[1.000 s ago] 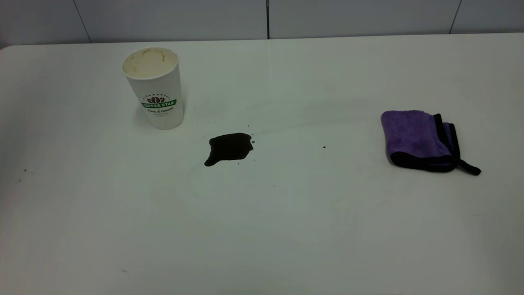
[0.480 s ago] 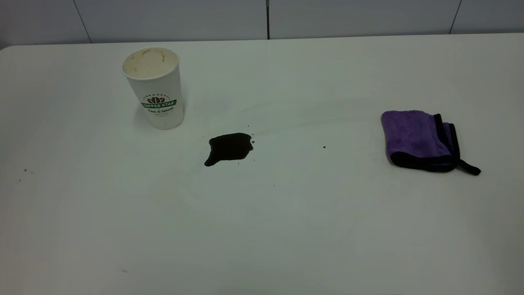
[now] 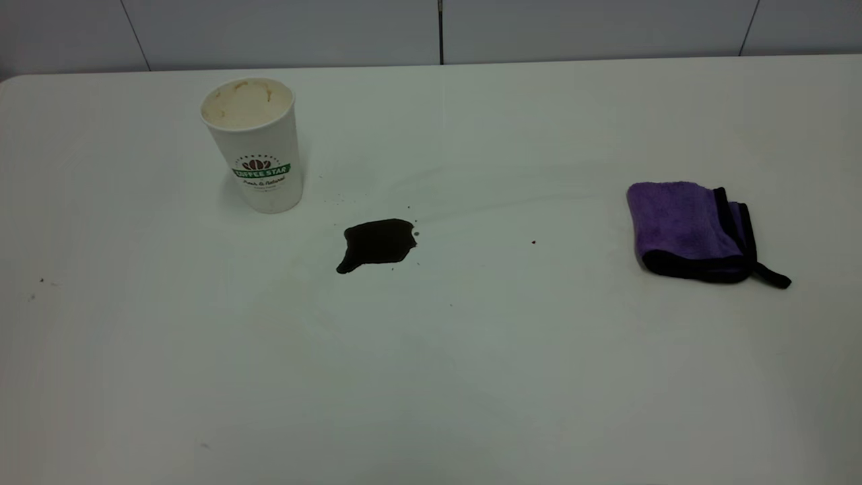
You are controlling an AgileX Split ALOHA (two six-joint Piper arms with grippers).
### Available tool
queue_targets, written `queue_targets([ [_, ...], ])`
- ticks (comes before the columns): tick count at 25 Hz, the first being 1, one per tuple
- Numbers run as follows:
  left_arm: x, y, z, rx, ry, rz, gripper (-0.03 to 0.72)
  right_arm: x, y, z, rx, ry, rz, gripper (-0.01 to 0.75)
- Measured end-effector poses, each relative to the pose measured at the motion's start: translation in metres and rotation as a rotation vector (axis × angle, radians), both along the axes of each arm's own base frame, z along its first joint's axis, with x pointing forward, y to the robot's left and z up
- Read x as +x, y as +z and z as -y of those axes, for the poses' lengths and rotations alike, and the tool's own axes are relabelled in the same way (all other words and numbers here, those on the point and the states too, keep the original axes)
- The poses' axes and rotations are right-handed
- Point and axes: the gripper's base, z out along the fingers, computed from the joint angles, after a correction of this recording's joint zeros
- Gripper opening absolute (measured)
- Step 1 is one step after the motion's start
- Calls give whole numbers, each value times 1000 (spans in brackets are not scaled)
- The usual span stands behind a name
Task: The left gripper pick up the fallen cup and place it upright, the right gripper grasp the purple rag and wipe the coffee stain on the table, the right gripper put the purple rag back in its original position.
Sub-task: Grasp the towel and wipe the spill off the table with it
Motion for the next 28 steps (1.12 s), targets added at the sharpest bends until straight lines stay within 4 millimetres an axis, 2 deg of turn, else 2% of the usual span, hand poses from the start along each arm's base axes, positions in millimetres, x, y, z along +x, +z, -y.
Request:
queue_targets([
  [4,-18,-22,-2,-1,22,77,239,0,0,0,0,0,0,586],
  [7,-24,-28,-2,-10,34,136,239,0,0,0,0,0,0,586],
  [19,-42,-30,-4,-8,52,278,239,0,0,0,0,0,0,586],
  [28,-44,-30,-5,-9,53,289,239,0,0,0,0,0,0,586],
])
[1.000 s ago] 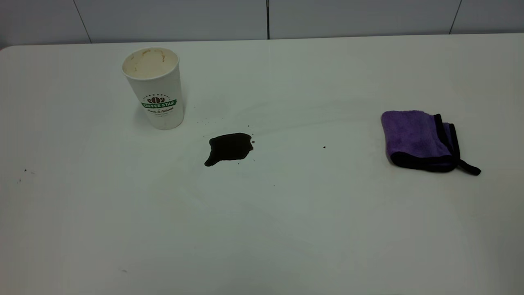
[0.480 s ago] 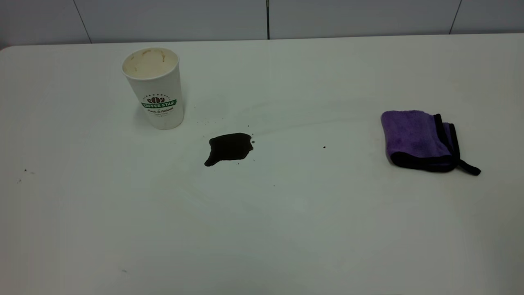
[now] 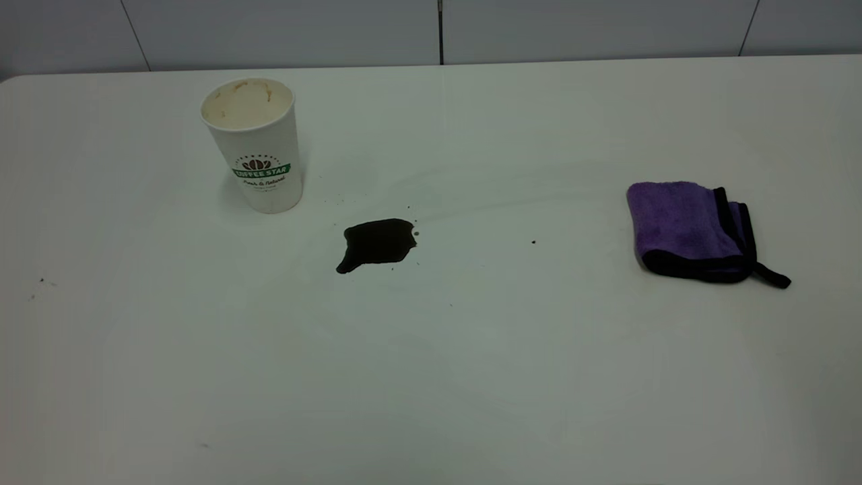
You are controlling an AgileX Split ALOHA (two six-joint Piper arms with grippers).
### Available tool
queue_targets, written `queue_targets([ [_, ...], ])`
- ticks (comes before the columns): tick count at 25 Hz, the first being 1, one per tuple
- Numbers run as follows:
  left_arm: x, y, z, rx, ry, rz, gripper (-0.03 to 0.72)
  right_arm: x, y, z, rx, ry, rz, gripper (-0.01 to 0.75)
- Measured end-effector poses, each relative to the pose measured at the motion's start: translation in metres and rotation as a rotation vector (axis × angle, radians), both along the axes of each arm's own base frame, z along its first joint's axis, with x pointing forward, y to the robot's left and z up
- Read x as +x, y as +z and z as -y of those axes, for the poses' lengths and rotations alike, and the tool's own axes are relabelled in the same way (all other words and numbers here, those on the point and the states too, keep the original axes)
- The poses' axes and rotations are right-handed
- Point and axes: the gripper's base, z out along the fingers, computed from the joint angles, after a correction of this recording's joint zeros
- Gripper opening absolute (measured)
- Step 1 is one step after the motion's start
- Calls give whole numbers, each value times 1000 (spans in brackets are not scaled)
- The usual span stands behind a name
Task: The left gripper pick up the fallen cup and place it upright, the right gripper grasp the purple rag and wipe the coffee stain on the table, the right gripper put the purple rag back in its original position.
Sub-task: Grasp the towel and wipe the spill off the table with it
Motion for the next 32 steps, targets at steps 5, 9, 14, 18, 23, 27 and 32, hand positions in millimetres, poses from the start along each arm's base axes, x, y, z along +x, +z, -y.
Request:
queue_targets([
  [5,0,0,0,0,0,0,239,0,0,0,0,0,0,586],
  [9,0,0,0,0,0,0,239,0,0,0,0,0,0,586],
  [14,0,0,0,0,0,0,239,0,0,0,0,0,0,586],
  [18,0,0,0,0,0,0,239,0,0,0,0,0,0,586],
  [23,0,0,0,1,1,0,239,1,5,0,20,-7,-5,586],
  [27,0,0,0,1,0,0,239,29,36,3,10,-20,-114,607],
  [32,0,0,0,1,0,0,239,116,49,10,6,-31,-315,659],
])
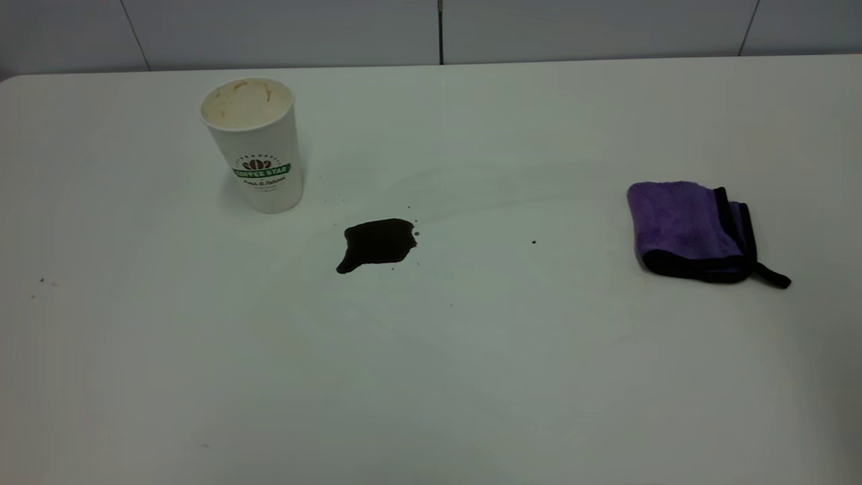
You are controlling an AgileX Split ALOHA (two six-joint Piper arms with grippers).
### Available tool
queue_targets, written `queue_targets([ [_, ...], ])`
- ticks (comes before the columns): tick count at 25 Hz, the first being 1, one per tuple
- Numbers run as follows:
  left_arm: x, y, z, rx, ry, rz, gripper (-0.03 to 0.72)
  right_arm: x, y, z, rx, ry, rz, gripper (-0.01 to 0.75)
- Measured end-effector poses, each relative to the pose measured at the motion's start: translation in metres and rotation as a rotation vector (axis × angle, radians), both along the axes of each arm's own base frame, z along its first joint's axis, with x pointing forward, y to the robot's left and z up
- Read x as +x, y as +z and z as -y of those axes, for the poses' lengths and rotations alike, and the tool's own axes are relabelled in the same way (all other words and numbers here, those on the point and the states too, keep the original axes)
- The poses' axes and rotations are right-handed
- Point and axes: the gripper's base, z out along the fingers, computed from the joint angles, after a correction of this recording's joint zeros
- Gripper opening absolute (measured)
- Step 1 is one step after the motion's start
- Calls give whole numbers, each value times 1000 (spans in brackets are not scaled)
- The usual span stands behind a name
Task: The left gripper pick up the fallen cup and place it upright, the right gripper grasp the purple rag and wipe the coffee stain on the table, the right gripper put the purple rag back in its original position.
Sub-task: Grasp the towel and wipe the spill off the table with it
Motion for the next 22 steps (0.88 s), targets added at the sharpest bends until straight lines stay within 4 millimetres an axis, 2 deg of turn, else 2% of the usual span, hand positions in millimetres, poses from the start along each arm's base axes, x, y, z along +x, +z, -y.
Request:
queue_targets([
  [2,0,0,0,0,0,0,239,37,-7,2,2,1,-43,683],
  [5,0,0,0,0,0,0,239,92,-34,5,2,17,-114,720],
  [7,0,0,0,0,0,0,239,121,-53,4,9,35,-165,729],
  [13,0,0,0,0,0,0,239,210,-116,-22,0,137,-300,730],
  [18,0,0,0,0,0,0,239,271,-186,-54,-27,220,-425,730],
  [22,0,0,0,0,0,0,239,302,-232,-73,-40,258,-496,730],
])
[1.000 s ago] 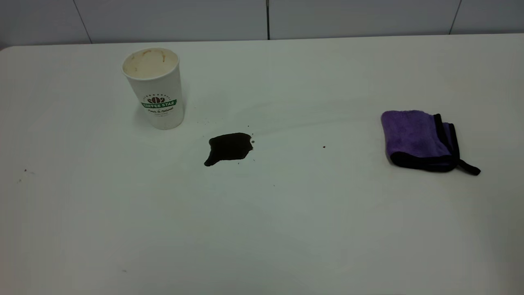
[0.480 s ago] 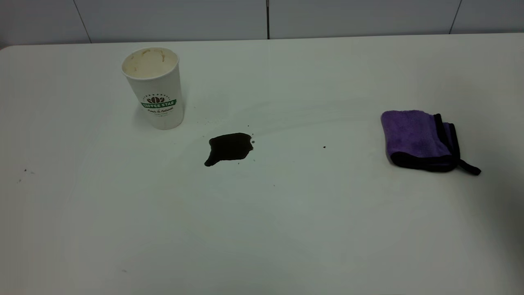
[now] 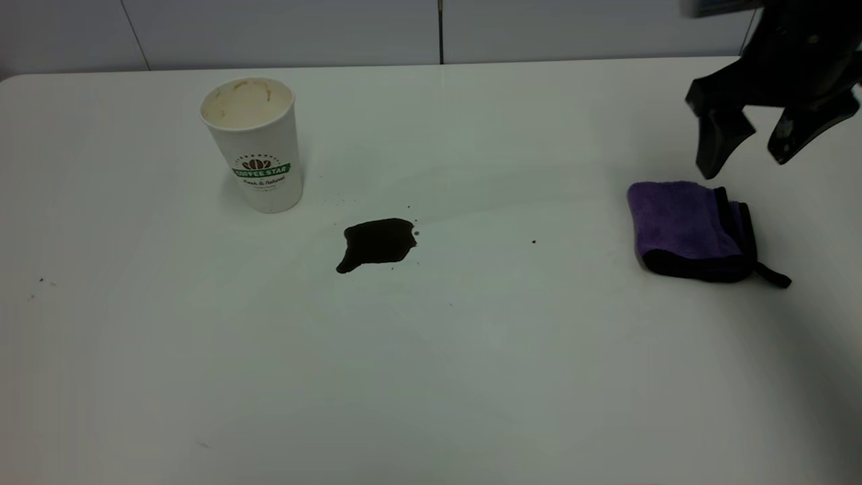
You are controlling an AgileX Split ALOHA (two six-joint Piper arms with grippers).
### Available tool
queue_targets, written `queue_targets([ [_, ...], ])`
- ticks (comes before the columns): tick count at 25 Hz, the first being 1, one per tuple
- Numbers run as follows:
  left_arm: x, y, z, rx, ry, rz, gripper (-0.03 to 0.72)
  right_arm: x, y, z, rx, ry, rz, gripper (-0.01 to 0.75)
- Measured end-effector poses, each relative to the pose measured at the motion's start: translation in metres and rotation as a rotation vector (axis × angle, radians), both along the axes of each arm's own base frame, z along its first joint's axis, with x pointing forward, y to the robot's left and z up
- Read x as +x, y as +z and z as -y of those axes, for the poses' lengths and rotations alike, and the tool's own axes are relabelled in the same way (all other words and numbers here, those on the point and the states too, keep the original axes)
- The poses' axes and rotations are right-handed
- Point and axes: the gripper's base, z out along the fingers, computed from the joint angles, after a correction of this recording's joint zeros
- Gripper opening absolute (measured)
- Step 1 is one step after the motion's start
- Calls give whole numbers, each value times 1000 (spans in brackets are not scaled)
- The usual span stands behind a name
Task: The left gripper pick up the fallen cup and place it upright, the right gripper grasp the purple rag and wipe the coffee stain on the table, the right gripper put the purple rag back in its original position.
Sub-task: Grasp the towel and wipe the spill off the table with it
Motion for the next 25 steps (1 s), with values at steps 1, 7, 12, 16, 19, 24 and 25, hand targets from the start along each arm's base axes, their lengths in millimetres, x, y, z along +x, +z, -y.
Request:
queue_targets([
  [1,0,0,0,0,0,0,239,6,-10,-3,-2,6,-14,730],
  [7,0,0,0,0,0,0,239,22,-43,-9,-7,12,-36,729],
  [12,0,0,0,0,0,0,239,24,-62,-9,-3,9,-24,725],
  [16,0,0,0,0,0,0,239,20,-80,-8,-7,8,-52,707],
  [19,0,0,0,0,0,0,239,21,-86,-9,-7,7,-55,655],
  [24,0,0,0,0,0,0,239,24,-90,-10,11,-12,-57,324],
  [25,0,0,0,0,0,0,239,24,-90,-11,22,-24,-56,221],
])
